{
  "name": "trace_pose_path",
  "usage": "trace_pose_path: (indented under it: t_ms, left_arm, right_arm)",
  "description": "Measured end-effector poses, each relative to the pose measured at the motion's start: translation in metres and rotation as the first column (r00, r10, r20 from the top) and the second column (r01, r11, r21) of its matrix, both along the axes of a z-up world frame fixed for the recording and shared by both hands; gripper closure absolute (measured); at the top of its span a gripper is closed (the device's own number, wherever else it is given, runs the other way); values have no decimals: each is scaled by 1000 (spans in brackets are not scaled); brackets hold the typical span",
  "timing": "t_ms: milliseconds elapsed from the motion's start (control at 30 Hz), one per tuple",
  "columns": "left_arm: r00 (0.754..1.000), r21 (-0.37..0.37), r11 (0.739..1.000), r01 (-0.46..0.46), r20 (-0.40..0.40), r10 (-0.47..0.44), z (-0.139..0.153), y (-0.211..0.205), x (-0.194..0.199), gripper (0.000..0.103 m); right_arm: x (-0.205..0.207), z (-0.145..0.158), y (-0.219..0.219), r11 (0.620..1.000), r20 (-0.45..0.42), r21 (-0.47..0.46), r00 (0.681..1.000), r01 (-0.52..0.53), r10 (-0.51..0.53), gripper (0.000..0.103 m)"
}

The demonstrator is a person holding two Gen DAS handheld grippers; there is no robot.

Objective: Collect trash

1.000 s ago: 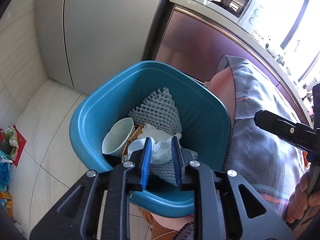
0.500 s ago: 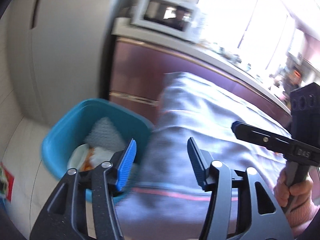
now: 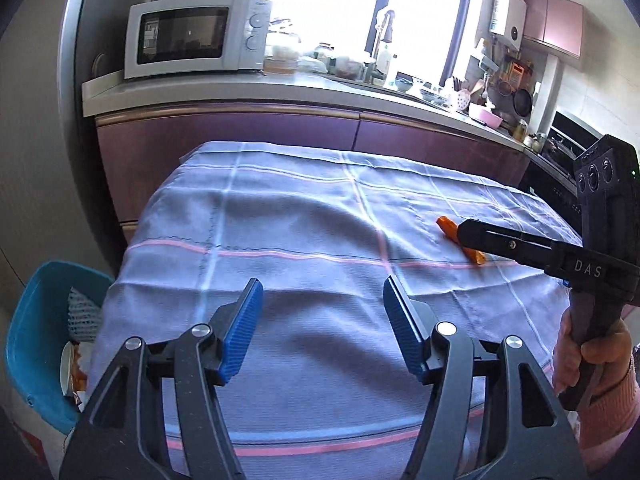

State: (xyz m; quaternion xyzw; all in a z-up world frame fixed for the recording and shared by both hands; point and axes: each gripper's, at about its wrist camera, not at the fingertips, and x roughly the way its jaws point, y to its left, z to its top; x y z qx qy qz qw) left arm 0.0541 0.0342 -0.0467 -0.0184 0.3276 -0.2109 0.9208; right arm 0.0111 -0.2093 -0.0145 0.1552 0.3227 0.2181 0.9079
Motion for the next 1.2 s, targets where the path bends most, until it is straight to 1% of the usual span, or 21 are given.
trace_pose_path:
  t_ms: [33,67,100,267,433,500,600,733,900,1033,1067,1133,1200]
  left_arm:
    - [1000,9,1000,8,0,-8,0,-12,-1,41]
    - [1000,17,1000,20,-1,-20,0,-18,1,41]
    - [999,22,999,33,-4,-32,-1,-27,2,40]
    - [996,47,995,88,-27,-87,-6,-63,4,40]
    - [987,54,987,154,-53,-151,-11,-99,7,40]
    - [982,58,982,181,-61,-177,-12,-112,10,40]
    - [974,63,973,222,-70,-218,-14,-135,13,40]
    - [966,71,965,252,-82,-247,-15,-158,17,40]
    - [960,74,960,270,-94,-263,-16,-174,23,40]
    - [960,68,961,268,-107,-261,-17,-179,29,40]
    - [959,67,961,269,-111,-260,-18,-180,30,41]
    - [959,66,961,268,-116,-259,-19,-182,33,41]
    - [957,64,961,270,-124,-261,-20,-184,36,42]
  right_arm:
    - [-3,-1,-9,1000,1,2,1000,21,-21,62]
    - [-4,-2,-17,999,3,3,999,45,-45,58]
    - [-6,-3,-25,998,6,2,998,66,-66,57]
    - [-18,-10,-69,986,12,0,986,166,-166,57]
    - [-21,-19,-108,963,-6,-5,963,268,-268,55]
    - [-21,-24,-121,954,-18,-2,954,299,-299,50]
    - [-18,-33,-134,950,-45,11,950,311,-310,49]
    - [-8,-45,-141,954,-92,31,951,300,-296,49]
    - [4,-51,-140,959,-122,28,953,282,-277,49]
    - [11,-52,-140,963,-141,47,956,264,-256,49]
    - [13,-53,-141,963,-148,53,956,265,-255,50]
    - [15,-56,-142,962,-163,61,954,265,-252,57]
    - [16,-60,-144,962,-180,71,952,265,-249,68]
